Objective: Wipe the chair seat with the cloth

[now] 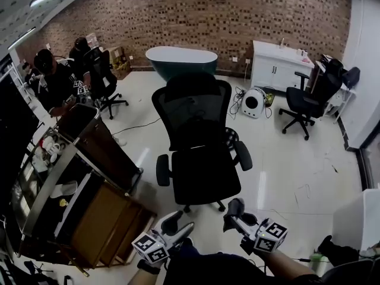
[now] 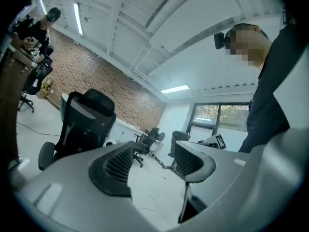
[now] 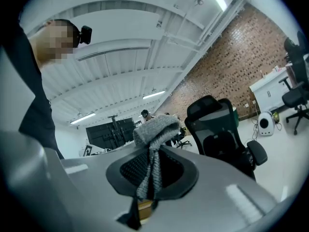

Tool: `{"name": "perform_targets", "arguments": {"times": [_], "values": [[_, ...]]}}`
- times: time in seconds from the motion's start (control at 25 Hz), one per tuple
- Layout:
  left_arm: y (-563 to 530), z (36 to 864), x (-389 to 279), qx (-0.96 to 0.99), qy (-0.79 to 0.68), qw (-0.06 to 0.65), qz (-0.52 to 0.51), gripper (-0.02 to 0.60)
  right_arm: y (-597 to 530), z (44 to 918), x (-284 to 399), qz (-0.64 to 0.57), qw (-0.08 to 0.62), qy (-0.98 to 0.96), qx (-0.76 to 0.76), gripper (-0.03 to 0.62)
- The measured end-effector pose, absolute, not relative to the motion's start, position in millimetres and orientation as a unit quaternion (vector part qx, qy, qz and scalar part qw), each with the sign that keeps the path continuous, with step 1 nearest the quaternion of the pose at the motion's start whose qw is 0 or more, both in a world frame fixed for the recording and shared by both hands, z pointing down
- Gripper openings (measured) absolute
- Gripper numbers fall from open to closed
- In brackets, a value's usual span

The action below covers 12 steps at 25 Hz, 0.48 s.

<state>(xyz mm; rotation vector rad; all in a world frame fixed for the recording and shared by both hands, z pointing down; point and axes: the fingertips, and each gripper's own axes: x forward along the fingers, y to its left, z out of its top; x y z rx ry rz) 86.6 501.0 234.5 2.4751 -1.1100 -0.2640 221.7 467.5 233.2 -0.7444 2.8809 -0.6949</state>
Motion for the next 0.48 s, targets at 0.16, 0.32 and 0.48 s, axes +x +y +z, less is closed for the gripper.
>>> {"name": "perform_targets", "arguments": {"times": [0.16, 0.32, 0.48], "values": [[489, 243, 83, 0.885, -0.403, 0.208, -0.101, 0.296, 453, 239, 216, -0.229, 0.034, 0.945, -0.233, 0.032], [460, 247, 75, 0.885, -0.4, 0.212, -0.105, 0.296, 426, 242, 203, -0.233, 0.036, 0.944, -0.229, 0.032], [417, 249, 55, 0.887, -0.396, 0.216, -0.101, 0.296, 393, 240, 180, -0.228, 0.028, 0.946, -0.231, 0.032]]}}
